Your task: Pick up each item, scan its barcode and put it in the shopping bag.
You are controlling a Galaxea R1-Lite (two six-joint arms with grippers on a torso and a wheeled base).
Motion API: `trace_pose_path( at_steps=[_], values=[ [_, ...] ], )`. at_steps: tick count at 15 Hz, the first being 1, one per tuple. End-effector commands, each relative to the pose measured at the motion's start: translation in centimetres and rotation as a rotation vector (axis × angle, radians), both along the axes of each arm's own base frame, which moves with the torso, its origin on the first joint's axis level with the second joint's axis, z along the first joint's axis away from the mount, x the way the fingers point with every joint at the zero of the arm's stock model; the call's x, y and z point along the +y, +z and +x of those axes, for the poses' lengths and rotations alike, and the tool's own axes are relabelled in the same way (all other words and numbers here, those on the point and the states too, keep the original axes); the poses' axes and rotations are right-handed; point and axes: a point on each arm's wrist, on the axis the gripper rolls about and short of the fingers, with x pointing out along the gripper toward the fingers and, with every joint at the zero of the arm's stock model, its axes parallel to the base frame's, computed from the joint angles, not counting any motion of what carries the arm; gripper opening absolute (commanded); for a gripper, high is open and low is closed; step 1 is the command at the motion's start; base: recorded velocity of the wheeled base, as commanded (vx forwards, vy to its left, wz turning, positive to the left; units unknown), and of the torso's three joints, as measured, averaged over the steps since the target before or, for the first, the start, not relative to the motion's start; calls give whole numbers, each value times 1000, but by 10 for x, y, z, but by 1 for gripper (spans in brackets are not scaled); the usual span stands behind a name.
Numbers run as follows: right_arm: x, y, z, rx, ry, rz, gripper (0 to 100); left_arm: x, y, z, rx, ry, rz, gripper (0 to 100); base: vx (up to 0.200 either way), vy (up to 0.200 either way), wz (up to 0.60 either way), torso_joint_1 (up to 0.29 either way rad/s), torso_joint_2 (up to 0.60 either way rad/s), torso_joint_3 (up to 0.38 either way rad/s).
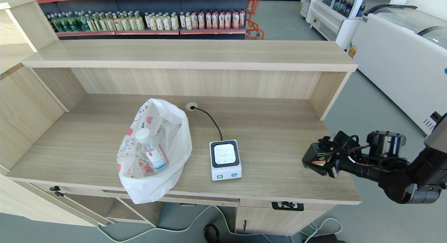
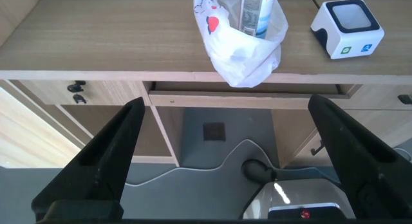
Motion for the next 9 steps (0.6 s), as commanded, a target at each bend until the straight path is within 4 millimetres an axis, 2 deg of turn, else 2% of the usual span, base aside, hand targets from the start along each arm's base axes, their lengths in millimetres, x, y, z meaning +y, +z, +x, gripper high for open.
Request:
trace_pose_path(
  at_steps=[1,2,3,9],
  values=[
    [4,-4,4,4,15,1,100,0,0,0,0,0,0,100,0,0,0,0,0,0],
    [5,-4,6,1,18,1,100,0,0,0,0,0,0,100,0,0,0,0,0,0],
    [8,-4,7,-4,26,0,0,0,0,0,0,0,0,100,0,0,0,0,0,0],
    [7,-1,5,-16,27,-3,0,0,0,0,0,0,0,100,0,0,0,0,0,0]
  ],
)
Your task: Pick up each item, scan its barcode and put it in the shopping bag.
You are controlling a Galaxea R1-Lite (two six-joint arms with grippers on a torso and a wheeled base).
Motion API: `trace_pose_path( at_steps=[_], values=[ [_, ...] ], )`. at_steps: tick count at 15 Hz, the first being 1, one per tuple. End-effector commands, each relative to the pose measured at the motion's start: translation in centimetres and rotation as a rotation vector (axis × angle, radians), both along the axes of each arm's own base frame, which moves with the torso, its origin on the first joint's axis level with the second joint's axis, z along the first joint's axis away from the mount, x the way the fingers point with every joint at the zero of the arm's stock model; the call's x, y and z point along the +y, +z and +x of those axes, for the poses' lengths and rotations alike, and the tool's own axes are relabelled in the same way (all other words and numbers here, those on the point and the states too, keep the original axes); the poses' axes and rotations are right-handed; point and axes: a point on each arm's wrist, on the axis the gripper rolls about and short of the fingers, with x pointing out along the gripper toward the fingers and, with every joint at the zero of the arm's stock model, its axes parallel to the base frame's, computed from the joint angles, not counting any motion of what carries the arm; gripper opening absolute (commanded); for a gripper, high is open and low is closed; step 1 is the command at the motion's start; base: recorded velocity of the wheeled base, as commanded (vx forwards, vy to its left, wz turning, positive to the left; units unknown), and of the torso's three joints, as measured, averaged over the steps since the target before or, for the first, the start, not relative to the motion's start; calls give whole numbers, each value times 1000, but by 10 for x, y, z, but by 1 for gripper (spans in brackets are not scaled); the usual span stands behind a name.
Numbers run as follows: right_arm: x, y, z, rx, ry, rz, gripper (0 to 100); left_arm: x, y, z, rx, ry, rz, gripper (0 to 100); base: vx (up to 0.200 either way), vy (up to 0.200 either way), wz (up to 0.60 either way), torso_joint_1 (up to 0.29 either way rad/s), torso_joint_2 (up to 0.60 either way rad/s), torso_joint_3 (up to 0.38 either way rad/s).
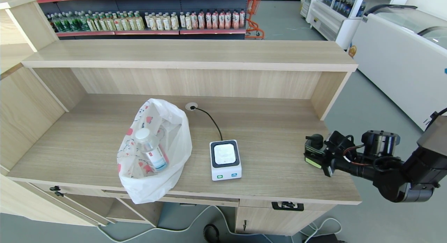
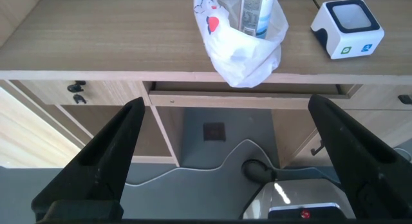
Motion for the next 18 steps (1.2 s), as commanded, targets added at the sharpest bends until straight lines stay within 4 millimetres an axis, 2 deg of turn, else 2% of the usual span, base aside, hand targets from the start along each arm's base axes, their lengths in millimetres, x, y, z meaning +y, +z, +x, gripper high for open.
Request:
trace_pose_path(
  at_steps=[1,3,4,6,7,8,10,11,12,13,15,16,18],
  values=[
    [-1,8,-5,-23,-1,-14,0,0,0,0,-1,0,0,100,0,0,0,0,0,0],
    [-2,42,-19,-120,-5,-29,0,0,0,0,-1,0,0,100,0,0,0,0,0,0],
    [-7,64,-33,-172,-24,-32,0,0,0,0,-1,0,0,100,0,0,0,0,0,0],
    [-19,98,-70,-247,-70,-41,0,0,0,0,-1,0,0,100,0,0,0,0,0,0],
    [-23,118,-97,-301,-95,-52,0,0,0,0,-1,0,0,100,0,0,0,0,0,0],
    [-23,135,-112,-373,-99,-90,0,0,0,0,-1,0,0,100,0,0,0,0,0,0],
    [-17,160,-149,-616,-72,-295,0,0,0,0,-1,0,0,100,0,0,0,0,0,0],
    [-9,170,-167,-754,-23,-414,0,0,0,0,-1,0,0,100,0,0,0,0,0,0],
    [8,178,-182,-923,91,-539,0,0,0,0,-1,0,0,100,0,0,0,0,0,0],
    [24,176,-190,-1044,187,-639,0,0,0,0,-1,0,0,100,0,0,0,0,0,0],
    [43,180,-204,-1258,283,-780,0,0,0,0,-1,0,0,100,0,0,0,0,0,0],
    [58,191,-217,-1486,336,-829,0,0,0,0,-1,0,0,100,0,0,0,0,0,0],
    [81,205,-232,-1854,374,-813,0,0,0,0,-1,0,0,100,0,0,0,0,0,0]
  ],
)
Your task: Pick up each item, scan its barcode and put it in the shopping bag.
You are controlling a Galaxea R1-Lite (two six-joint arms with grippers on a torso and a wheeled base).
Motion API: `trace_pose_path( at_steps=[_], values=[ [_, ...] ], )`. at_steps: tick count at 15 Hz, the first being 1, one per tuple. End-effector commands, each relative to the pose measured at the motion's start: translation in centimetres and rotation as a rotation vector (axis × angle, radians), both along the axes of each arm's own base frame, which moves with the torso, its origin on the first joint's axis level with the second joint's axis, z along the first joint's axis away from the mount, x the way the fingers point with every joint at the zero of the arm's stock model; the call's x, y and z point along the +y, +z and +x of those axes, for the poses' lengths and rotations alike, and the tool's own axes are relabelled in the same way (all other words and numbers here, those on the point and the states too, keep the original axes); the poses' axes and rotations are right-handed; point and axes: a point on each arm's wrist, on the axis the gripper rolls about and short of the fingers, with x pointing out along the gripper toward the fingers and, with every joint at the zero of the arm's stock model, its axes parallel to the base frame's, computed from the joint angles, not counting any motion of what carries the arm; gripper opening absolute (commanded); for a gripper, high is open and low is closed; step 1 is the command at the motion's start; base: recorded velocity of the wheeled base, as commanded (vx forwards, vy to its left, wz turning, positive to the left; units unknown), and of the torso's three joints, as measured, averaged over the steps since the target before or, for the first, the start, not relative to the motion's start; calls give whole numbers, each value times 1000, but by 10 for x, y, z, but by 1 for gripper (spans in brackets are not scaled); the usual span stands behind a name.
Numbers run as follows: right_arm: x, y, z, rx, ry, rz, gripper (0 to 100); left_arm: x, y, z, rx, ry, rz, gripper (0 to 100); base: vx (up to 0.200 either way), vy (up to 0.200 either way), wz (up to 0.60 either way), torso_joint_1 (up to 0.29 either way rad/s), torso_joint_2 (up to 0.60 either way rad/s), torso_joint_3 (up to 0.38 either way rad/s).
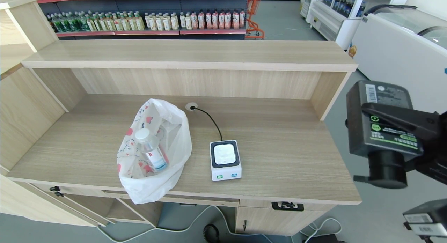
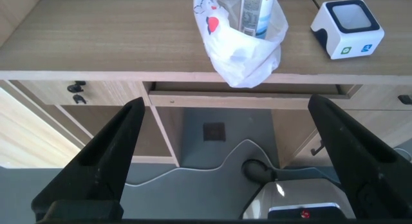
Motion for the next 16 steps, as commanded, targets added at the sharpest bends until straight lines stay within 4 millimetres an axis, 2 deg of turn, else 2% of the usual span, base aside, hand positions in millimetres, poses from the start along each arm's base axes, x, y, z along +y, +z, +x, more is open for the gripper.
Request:
trace_pose_path(
  at_steps=[1,6,16],
  values=[
    [24,20,-32,-361,233,-1,0,0,0,0,0,0,0,100,0,0,0,0,0,0],
    [43,15,-48,-530,425,-13,0,0,0,0,0,0,0,100,0,0,0,0,0,0],
    [41,11,-56,-557,552,-57,0,0,0,0,0,0,0,100,0,0,0,0,0,0]
  ],
)
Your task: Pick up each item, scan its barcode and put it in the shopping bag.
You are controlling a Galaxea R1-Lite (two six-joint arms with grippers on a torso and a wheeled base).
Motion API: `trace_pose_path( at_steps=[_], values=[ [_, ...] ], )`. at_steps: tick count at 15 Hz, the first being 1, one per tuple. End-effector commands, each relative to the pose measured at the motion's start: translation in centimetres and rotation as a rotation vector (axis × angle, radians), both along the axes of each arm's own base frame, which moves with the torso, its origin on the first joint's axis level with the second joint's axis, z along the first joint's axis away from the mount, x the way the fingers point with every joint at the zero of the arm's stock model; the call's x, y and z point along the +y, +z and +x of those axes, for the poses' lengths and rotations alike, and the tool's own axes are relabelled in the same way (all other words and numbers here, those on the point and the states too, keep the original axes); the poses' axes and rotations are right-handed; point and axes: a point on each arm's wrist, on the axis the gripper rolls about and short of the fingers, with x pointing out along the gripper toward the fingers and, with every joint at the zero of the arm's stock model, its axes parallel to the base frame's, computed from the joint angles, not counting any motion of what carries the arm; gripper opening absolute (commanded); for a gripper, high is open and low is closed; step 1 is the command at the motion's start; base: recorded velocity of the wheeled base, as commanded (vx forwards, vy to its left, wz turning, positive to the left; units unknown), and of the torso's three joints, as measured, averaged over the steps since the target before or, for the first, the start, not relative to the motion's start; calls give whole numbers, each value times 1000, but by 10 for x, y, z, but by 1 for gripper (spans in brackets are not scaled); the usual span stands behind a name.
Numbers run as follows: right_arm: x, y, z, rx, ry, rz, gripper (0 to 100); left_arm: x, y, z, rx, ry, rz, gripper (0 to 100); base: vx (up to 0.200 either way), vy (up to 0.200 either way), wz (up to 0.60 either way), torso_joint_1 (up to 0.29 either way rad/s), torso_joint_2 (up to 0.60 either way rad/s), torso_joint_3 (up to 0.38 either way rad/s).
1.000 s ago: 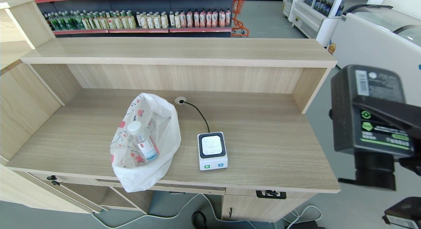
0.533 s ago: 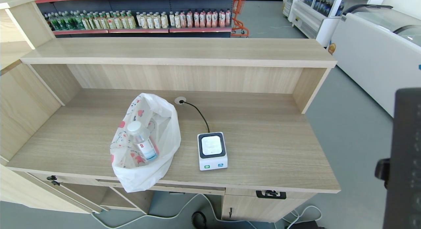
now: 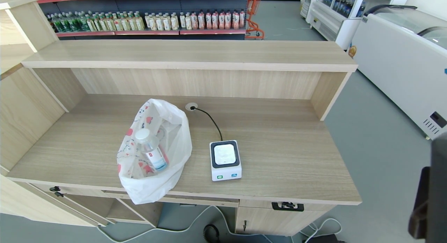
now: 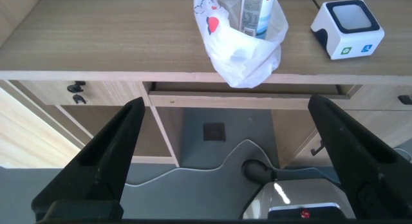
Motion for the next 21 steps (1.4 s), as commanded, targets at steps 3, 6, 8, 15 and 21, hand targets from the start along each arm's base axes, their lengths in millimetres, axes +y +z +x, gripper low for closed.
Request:
trace_pose_path(
  at_steps=[3,6,8,15,21],
  values=[
    [-4,2,-4,-6,16,-4,0,0,0,0,0,0,0,100,0,0,0,0,0,0],
    [-4,2,-4,-6,15,-4,0,0,0,0,0,0,0,100,0,0,0,0,0,0],
    [-4,2,-5,-6,18,-4,0,0,0,0,0,0,0,100,0,0,0,0,0,0],
    [-6,3,-7,-16,30,-5,0,0,0,0,0,0,0,100,0,0,0,0,0,0],
    [-38,8,28,763,-435,235,0,0,0,0,0,0,0,100,0,0,0,0,0,0]
  ],
)
